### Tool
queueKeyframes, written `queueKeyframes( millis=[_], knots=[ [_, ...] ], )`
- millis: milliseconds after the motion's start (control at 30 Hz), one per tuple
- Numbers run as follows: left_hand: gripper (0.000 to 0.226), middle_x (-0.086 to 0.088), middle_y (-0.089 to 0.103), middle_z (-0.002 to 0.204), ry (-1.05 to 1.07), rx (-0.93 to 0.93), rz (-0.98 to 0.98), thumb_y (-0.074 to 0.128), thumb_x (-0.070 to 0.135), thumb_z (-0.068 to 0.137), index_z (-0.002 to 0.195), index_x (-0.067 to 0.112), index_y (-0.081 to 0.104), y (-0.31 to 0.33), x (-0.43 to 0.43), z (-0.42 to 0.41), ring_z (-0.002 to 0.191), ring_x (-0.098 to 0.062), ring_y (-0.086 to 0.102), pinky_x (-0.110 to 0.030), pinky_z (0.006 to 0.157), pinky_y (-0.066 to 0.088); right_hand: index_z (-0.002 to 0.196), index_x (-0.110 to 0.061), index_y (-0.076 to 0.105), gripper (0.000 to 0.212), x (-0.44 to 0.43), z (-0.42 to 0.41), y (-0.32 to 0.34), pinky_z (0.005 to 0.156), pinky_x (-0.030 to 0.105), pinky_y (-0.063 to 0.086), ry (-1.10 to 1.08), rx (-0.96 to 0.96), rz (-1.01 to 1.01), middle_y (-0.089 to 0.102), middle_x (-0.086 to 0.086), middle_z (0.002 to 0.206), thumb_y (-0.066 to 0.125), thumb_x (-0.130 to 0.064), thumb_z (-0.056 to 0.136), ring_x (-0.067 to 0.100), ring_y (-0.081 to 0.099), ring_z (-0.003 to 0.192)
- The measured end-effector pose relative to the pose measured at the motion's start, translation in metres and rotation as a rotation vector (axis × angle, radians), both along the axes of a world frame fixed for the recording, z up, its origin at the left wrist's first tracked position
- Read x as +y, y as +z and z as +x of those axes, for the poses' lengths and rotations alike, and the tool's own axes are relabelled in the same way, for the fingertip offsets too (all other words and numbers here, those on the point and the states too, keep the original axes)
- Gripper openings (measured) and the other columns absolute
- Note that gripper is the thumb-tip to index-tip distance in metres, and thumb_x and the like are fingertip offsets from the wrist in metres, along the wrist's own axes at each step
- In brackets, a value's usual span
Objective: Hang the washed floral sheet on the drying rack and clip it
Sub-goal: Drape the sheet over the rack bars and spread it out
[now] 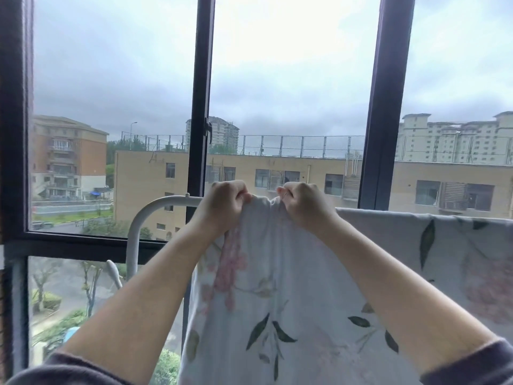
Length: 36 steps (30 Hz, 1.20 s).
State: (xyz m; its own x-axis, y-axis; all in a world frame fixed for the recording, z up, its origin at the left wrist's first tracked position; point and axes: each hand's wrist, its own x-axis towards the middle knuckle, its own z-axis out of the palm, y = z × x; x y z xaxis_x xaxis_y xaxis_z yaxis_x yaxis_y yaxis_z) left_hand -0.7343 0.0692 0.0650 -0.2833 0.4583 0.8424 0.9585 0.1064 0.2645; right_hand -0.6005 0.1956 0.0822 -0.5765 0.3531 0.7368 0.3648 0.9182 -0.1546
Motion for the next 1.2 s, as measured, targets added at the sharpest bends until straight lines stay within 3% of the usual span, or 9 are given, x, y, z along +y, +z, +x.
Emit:
queueKeyframes(
  millis=[200, 333, 433, 533, 633, 767, 900, 1100, 1200],
  knots=[
    [0.017, -0.007, 0.051, 0.08, 0.141, -0.242, 0.276, 0.04, 0.007, 0.098, 0.089, 0.003, 0.053, 0.008, -0.001, 0.001, 0.073, -0.018, 0.044, -0.021, 0.057, 0.024, 0.085, -0.019, 0.06, 0.038, 0.024, 0.043, 0.005, 0.053, 0.025, 0.033, -0.049, -0.13, -0.049, 0.062, -0.001, 0.076, 0.036, -0.046, 0.098, 0.02, 0.054, 0.072],
    [0.018, -0.005, 0.053, 0.09, 0.171, -0.459, 0.355, 0.038, 0.008, 0.099, 0.102, 0.001, 0.053, 0.016, 0.003, 0.002, 0.082, -0.016, 0.043, -0.016, 0.061, 0.024, 0.066, -0.021, 0.053, 0.036, 0.038, 0.052, 0.0, 0.057, 0.029, 0.034, -0.039, -0.112, -0.058, 0.055, -0.008, 0.066, 0.046, -0.038, 0.097, 0.02, 0.055, 0.074],
    [0.011, 0.001, 0.063, 0.095, 0.069, -0.33, 0.14, 0.045, 0.017, 0.098, 0.1, 0.011, 0.053, 0.011, 0.006, 0.006, 0.079, -0.013, 0.051, -0.018, 0.055, 0.028, 0.061, -0.019, 0.05, 0.039, 0.038, 0.046, -0.004, 0.057, 0.029, 0.03, -0.075, -0.025, -0.023, 0.059, -0.001, 0.07, 0.048, -0.034, 0.096, 0.023, 0.054, 0.075],
    [0.033, 0.012, 0.062, 0.1, 0.054, -0.134, -0.205, 0.044, 0.05, 0.094, 0.116, 0.028, 0.055, 0.005, 0.005, 0.006, 0.086, -0.01, 0.057, -0.024, 0.069, 0.042, 0.075, -0.016, 0.065, 0.031, 0.036, 0.039, -0.006, 0.058, 0.028, 0.033, -0.072, 0.023, -0.007, 0.065, 0.002, 0.075, 0.048, -0.033, 0.096, 0.025, 0.058, 0.076],
    [0.043, 0.013, 0.067, 0.107, 0.078, -0.031, -0.249, 0.045, 0.065, 0.085, 0.11, 0.035, 0.063, 0.003, 0.004, 0.007, 0.096, -0.008, 0.061, -0.03, 0.083, 0.043, 0.081, -0.018, 0.069, 0.027, 0.024, 0.024, -0.005, 0.059, 0.028, 0.038, -0.029, 0.061, 0.035, 0.069, 0.003, 0.077, 0.05, -0.032, 0.094, 0.024, 0.058, 0.071],
    [0.031, 0.008, 0.071, 0.098, 0.147, -0.012, -0.145, 0.056, 0.056, 0.085, 0.094, 0.031, 0.071, -0.001, 0.006, 0.011, 0.097, -0.015, 0.062, -0.033, 0.085, 0.042, 0.074, -0.022, 0.068, 0.026, 0.004, 0.0, 0.0, 0.063, 0.032, 0.049, 0.102, 0.101, 0.023, 0.068, 0.002, 0.072, 0.051, -0.031, 0.092, 0.025, 0.062, 0.071],
    [0.014, 0.002, 0.072, 0.083, 0.044, -0.14, -0.06, 0.064, 0.034, 0.087, 0.082, 0.023, 0.073, 0.002, 0.002, 0.002, 0.086, -0.021, 0.065, -0.035, 0.079, 0.05, 0.05, -0.03, 0.046, 0.041, 0.003, -0.006, -0.002, 0.066, 0.038, 0.051, 0.133, 0.087, -0.045, 0.051, -0.008, 0.057, 0.051, -0.032, 0.09, 0.025, 0.059, 0.069],
    [0.016, -0.013, 0.063, 0.085, 0.14, -0.181, 0.085, 0.048, 0.008, 0.095, 0.08, 0.006, 0.055, 0.004, -0.001, -0.003, 0.076, -0.021, 0.051, -0.027, 0.065, 0.034, 0.061, -0.022, 0.047, 0.043, 0.011, 0.028, 0.0, 0.049, 0.025, 0.028, 0.028, -0.049, -0.043, 0.052, -0.008, 0.059, 0.04, -0.045, 0.097, 0.012, 0.05, 0.059],
    [0.016, -0.014, 0.058, 0.086, 0.159, -0.22, 0.172, 0.041, 0.006, 0.097, 0.085, 0.008, 0.051, 0.005, 0.0, 0.001, 0.076, -0.02, 0.046, -0.026, 0.065, 0.031, 0.07, -0.026, 0.055, 0.039, 0.024, 0.053, 0.003, 0.051, 0.024, 0.032, -0.011, -0.167, -0.089, 0.057, -0.009, 0.067, 0.038, -0.049, 0.097, 0.009, 0.053, 0.064]
  ],
)
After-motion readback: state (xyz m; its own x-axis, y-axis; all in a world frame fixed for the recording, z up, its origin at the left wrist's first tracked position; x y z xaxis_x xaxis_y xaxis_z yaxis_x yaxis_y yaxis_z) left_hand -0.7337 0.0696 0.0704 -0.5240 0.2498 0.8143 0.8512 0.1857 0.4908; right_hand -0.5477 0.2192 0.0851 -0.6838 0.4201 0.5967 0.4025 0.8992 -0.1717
